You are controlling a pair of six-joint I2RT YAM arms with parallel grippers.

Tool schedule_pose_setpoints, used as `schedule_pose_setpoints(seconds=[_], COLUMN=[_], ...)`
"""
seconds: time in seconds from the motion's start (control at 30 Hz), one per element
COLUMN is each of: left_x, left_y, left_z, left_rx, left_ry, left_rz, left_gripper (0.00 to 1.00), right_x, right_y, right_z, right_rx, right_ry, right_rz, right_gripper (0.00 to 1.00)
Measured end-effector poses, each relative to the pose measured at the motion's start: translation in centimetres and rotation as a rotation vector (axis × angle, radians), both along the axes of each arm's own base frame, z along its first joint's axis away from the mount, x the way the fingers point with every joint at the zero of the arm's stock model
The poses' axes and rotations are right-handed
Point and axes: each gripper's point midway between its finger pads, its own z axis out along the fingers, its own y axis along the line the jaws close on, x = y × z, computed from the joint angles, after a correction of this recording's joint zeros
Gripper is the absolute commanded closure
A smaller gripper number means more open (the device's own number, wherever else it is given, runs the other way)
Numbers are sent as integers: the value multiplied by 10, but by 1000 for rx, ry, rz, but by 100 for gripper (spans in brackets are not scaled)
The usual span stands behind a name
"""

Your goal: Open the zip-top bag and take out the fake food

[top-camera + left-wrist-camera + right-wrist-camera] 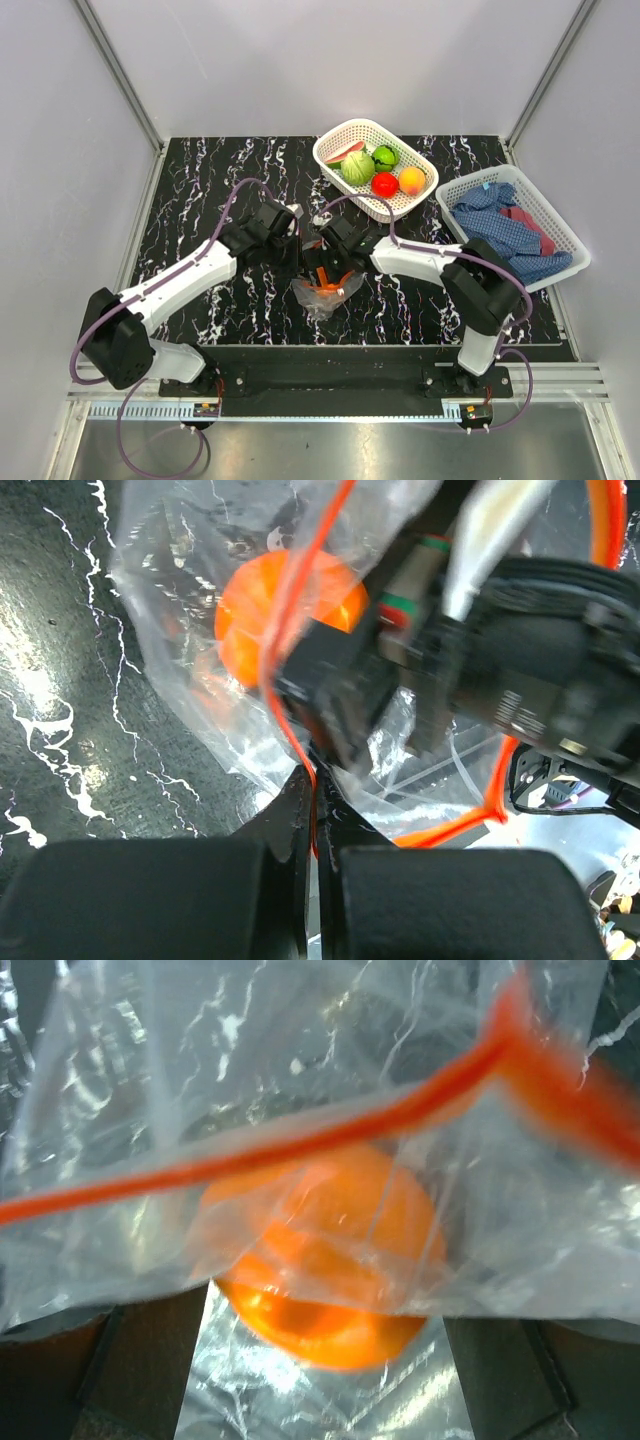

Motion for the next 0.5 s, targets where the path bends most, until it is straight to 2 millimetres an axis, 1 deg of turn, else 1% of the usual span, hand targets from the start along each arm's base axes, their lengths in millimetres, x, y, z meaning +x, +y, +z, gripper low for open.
schedule_pose_setpoints(seconds=[0.03, 0.07, 0.1, 0.17, 0.2, 0.27, 0.3, 0.33, 0.37, 0.43, 0.5], left_x=[0, 0, 0, 0, 0, 0, 0, 1, 2, 6, 11], left_y=[0, 0, 1, 1, 1, 4, 6, 9, 12, 18, 27], left_z=[-1, -1, -2, -2, -2, -5, -7, -9, -10, -11, -8], left_rx=[2, 3, 5, 4, 5, 11, 18, 24, 29, 41, 56], left_ry=[2, 4, 4, 3, 3, 8, 12, 16, 17, 14, -4], left_rz=[0, 0, 1, 1, 3, 10, 18, 25, 36, 61, 92], left_gripper=[100, 100, 100, 100, 100, 100, 100, 100, 100, 100, 100], right_x=[1, 2, 3, 6, 7, 9, 10, 11, 11, 10, 9], right_y=[1, 2, 3, 4, 5, 4, 4, 4, 4, 3, 2], right_z=[-4, -8, -11, -9, -8, -7, -6, -4, -2, 6, 24], right_rx=[-4, -9, -12, -14, -16, -21, -24, -26, -27, -19, 6], right_ry=[1, 3, 4, -14, -22, -35, -39, -42, -46, -52, -73], right_rz=[3, 5, 8, 19, 25, 33, 34, 34, 36, 37, 38], right_gripper=[14, 21, 28, 38, 46, 57, 60, 67, 70, 71, 73])
